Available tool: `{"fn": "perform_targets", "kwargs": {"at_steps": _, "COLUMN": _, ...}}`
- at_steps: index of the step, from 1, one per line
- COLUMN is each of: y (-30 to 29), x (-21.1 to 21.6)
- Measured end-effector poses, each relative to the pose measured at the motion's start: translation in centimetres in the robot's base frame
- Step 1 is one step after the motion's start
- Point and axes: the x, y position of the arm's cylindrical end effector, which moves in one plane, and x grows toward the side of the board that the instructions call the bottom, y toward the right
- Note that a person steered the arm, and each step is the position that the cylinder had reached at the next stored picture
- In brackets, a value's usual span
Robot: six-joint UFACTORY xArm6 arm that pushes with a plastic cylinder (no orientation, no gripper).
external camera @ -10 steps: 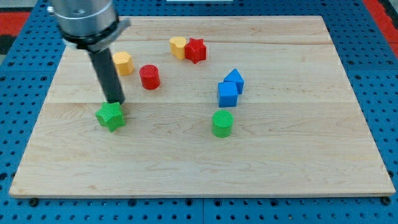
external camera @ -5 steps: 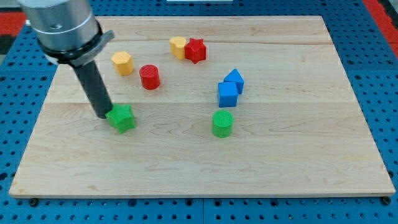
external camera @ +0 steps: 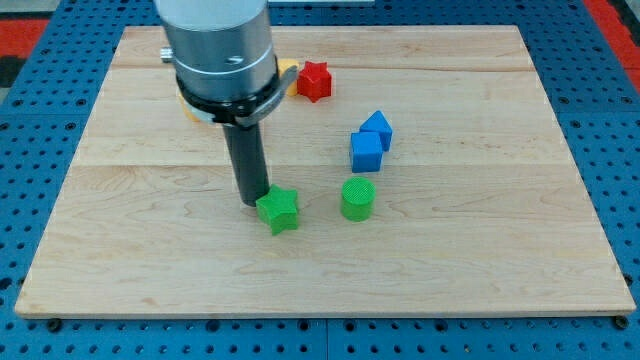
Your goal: Move the green star to the green circle
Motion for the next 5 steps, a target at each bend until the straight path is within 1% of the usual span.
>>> {"fn": "perform_targets", "kwargs": {"at_steps": 2, "y": 0.0, "x": 3.6}}
{"fn": "perform_targets", "kwargs": {"at_steps": 3, "y": 0.7, "x": 4.1}}
{"fn": "perform_targets", "kwargs": {"at_steps": 5, "y": 5.0, "x": 4.1}}
